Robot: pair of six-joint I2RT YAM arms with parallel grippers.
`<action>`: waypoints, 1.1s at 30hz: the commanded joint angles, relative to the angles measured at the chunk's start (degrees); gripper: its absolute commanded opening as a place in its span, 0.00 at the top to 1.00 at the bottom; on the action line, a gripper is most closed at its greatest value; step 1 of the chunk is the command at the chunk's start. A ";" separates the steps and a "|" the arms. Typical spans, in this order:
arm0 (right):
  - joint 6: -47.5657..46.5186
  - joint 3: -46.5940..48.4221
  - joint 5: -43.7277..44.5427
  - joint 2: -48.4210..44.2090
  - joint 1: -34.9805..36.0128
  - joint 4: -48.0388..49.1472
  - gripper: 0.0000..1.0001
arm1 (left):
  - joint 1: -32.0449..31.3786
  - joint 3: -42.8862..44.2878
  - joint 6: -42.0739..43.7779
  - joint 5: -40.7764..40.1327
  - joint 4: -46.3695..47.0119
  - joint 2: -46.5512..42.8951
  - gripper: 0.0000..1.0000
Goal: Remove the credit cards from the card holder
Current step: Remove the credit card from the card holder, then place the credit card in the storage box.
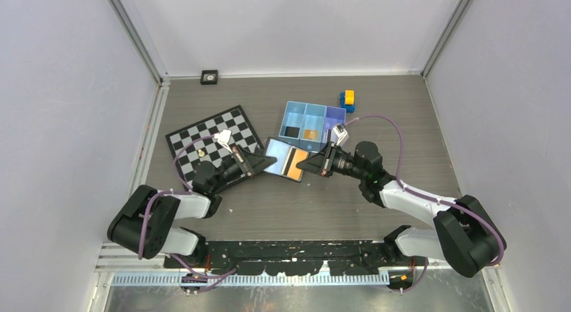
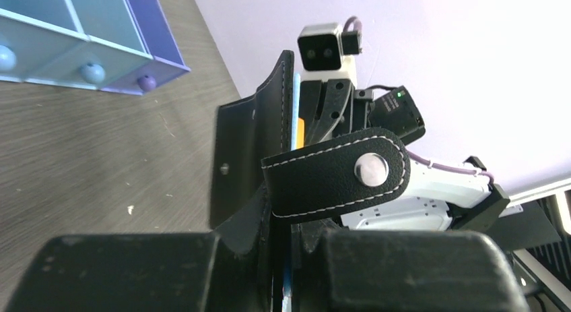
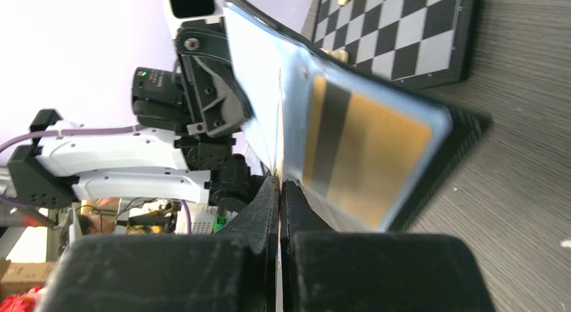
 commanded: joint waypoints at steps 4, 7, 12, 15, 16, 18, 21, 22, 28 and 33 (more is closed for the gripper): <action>-5.65 3.62 5.17 -2.31 -0.80 -10.52 0.99 | 3.43 -1.29 3.68 -4.26 -5.33 -7.20 1.00; -9.57 7.00 8.28 -4.34 -2.63 -22.91 1.00 | 3.59 -1.88 7.19 -6.06 -9.00 -11.73 1.00; -15.92 12.87 17.24 -7.08 -4.11 -37.65 1.00 | 3.60 -1.08 13.14 -10.75 -26.65 -22.05 1.00; -16.11 16.40 20.13 -6.46 -5.08 -41.91 0.99 | 3.60 -1.02 16.63 -14.47 -35.14 -28.85 1.00; -16.13 18.16 21.29 -5.56 -5.49 -44.27 0.99 | 3.60 -0.85 17.54 -15.81 -37.75 -31.87 1.00; -16.06 22.23 22.36 -2.70 -6.32 -48.59 0.99 | 3.58 -0.77 18.75 -18.75 -43.40 -35.68 1.00; -16.32 29.16 21.70 3.54 -7.80 -53.02 0.99 | 3.59 -1.15 19.86 -21.11 -46.22 -39.55 1.00; -16.51 31.35 21.14 5.92 -8.48 -54.24 0.99 | 3.60 -1.30 20.02 -21.53 -46.74 -40.30 1.00; -16.41 42.88 17.80 19.37 -11.29 -58.81 1.00 | 3.58 -1.32 20.08 -22.90 -48.32 -41.01 1.00; -18.48 50.81 18.29 27.65 -12.36 -63.62 1.00 | 3.60 -1.32 20.04 -22.65 -48.14 -40.64 1.00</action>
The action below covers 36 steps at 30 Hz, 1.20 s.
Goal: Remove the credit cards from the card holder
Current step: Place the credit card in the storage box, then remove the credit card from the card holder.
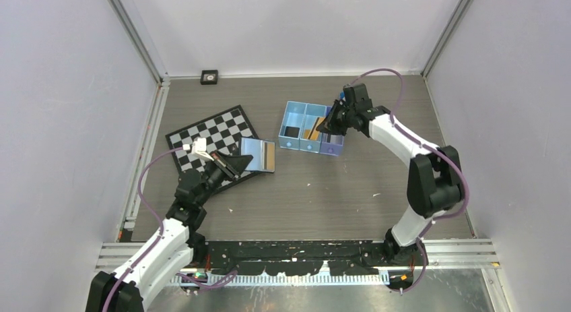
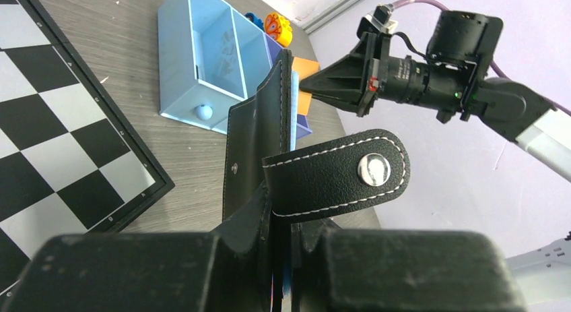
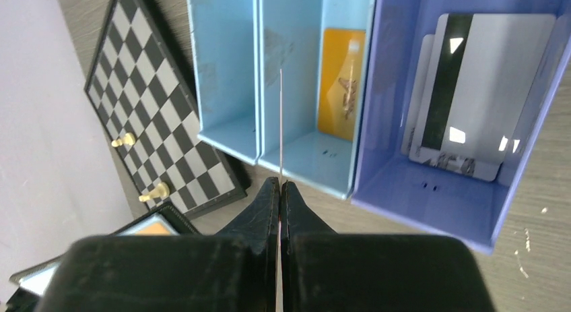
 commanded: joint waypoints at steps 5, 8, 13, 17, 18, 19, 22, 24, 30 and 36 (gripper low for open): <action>-2.80 9.82 -0.63 8.20 -1.40 -4.96 0.99 | 0.21 0.45 1.24 -1.01 0.91 -0.55 1.00; -3.36 11.78 -0.40 10.43 -1.56 -5.32 1.00 | 0.19 0.45 1.21 -1.02 0.86 -0.48 1.00; -4.13 16.34 -1.44 15.02 -1.56 -6.67 1.00 | 0.21 0.53 1.02 -0.88 0.95 -0.37 1.00; -4.33 17.69 -4.45 17.40 -1.56 -7.02 0.99 | 0.21 0.54 0.85 -0.63 0.95 -0.56 1.00; -4.28 17.62 -4.64 17.38 -1.56 -6.67 0.98 | 0.21 0.54 0.78 -0.53 0.95 -0.55 1.00; -4.27 17.53 -4.47 17.21 -1.55 -6.56 0.94 | 0.21 0.54 0.71 -0.43 0.95 -0.51 1.00; -4.59 16.63 -1.97 15.30 -1.56 -6.90 0.81 | 0.21 0.54 0.59 -0.32 0.95 -0.48 1.00; -4.59 15.04 -0.59 12.83 -1.52 -6.83 0.72 | 0.21 0.54 0.45 -0.27 1.02 -0.33 1.00; -4.80 6.56 2.76 1.89 0.70 -1.00 0.39 | 0.21 0.54 0.14 0.12 1.60 0.52 1.00; -5.99 -5.21 9.92 -2.48 5.04 15.16 0.19 | 0.19 0.54 0.23 0.06 1.74 0.77 1.00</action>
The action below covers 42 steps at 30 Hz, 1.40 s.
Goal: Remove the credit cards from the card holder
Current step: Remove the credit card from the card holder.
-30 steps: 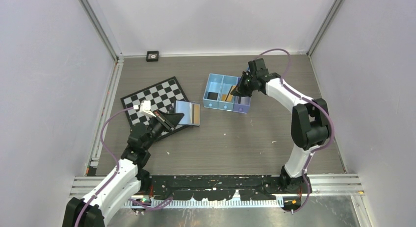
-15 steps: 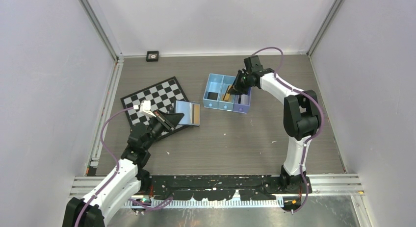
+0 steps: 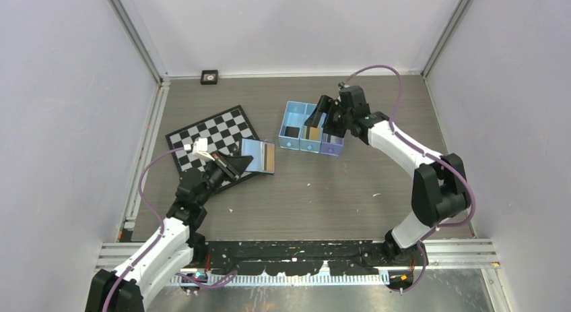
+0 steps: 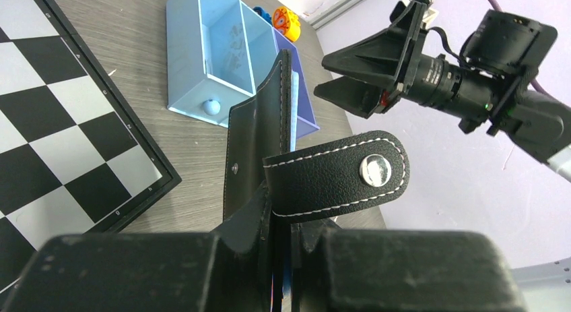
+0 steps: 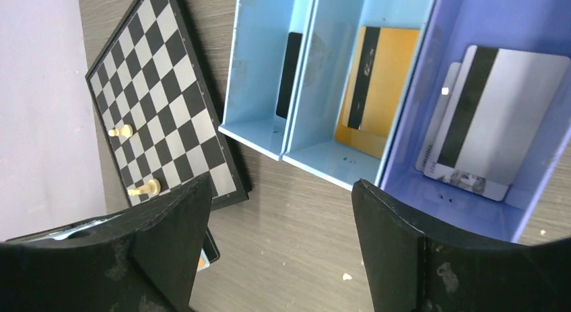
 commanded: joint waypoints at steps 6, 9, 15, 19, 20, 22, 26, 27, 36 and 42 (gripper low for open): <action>-5.83 -7.29 15.04 -0.94 7.25 16.16 0.16 | 0.21 0.60 -0.03 0.31 2.43 -0.13 1.00; -4.68 -10.44 10.81 -3.27 7.46 18.97 0.15 | 0.21 0.74 -0.38 1.40 3.65 0.76 1.00; -0.95 -16.39 5.02 -12.41 8.83 21.58 0.14 | 0.21 0.64 -3.33 5.05 10.09 4.66 1.00; 0.34 -21.53 3.42 -20.15 10.26 22.13 0.13 | 0.16 0.36 -5.63 8.75 17.11 8.31 1.00; 0.09 -23.00 3.02 -22.20 10.46 22.66 0.13 | 0.20 0.29 -6.24 9.35 18.53 9.17 1.00; -0.11 -25.90 1.64 -25.77 10.50 24.11 0.13 | 0.20 0.19 -7.53 11.10 21.70 10.90 1.00; 0.78 -29.94 -4.64 -29.07 10.57 28.49 0.13 | 0.21 0.18 -9.68 14.20 29.91 14.90 1.00; 1.20 -30.62 -5.97 -29.29 10.58 29.45 0.13 | 0.21 0.18 -10.22 14.69 31.26 15.68 1.00; -1.54 -36.92 5.78 -27.32 13.07 39.64 0.13 | 0.19 0.60 -8.59 13.82 27.91 15.69 1.00; -17.02 -43.50 12.30 -17.17 19.86 62.46 0.12 | 0.21 0.84 -4.41 10.56 19.44 9.85 1.00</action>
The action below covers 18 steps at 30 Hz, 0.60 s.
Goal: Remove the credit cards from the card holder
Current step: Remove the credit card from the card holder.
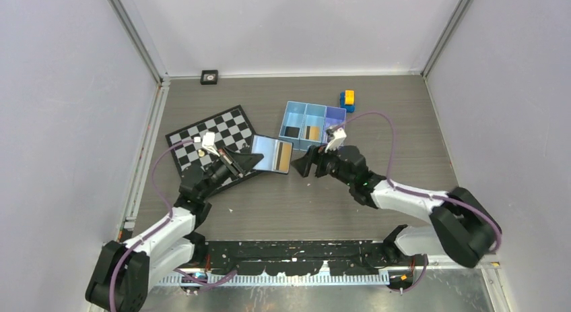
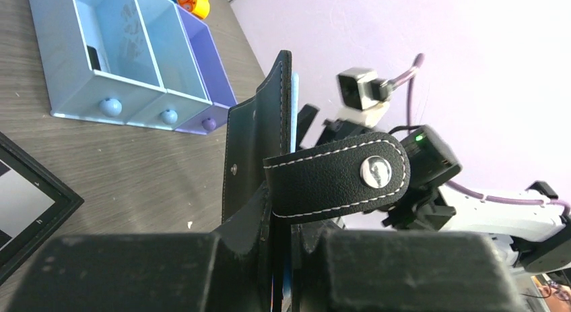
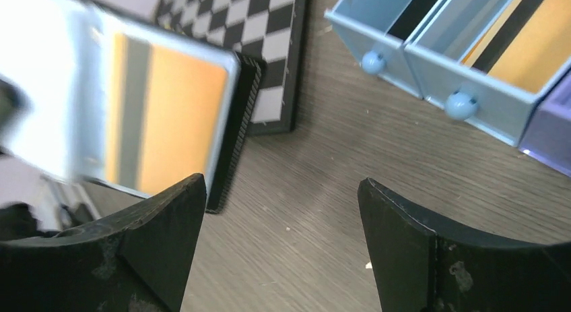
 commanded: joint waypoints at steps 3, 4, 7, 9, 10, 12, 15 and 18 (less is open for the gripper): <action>-19.15 -0.28 1.43 14.64 4.63 22.60 0.12 | 0.21 1.00 5.41 -3.91 -6.77 -6.87 1.00; -20.97 0.78 -1.85 18.46 4.76 23.16 0.12 | 0.21 1.06 5.98 -4.47 -7.87 -7.99 1.00; -24.91 1.19 -9.42 24.95 5.73 31.06 0.12 | 0.21 1.51 7.36 -5.87 -11.34 -9.98 1.00; -26.01 3.15 -11.60 27.48 6.22 30.75 0.12 | 0.21 1.54 8.00 -6.69 -12.79 -10.87 1.00; -28.09 5.07 -12.88 28.32 6.70 27.31 0.12 | 0.21 1.59 8.27 -6.99 -13.24 -11.15 1.00; -32.32 9.51 -12.87 30.08 8.63 18.12 0.12 | 0.21 1.61 8.45 -7.42 -14.01 -11.42 1.00; -32.16 15.81 -13.27 34.42 10.05 10.82 0.12 | 0.21 1.98 8.36 -7.14 -14.43 -11.25 1.00; -32.46 18.63 -14.18 38.40 10.21 9.86 0.12 | 0.21 2.14 8.36 -7.02 -14.74 -11.32 1.00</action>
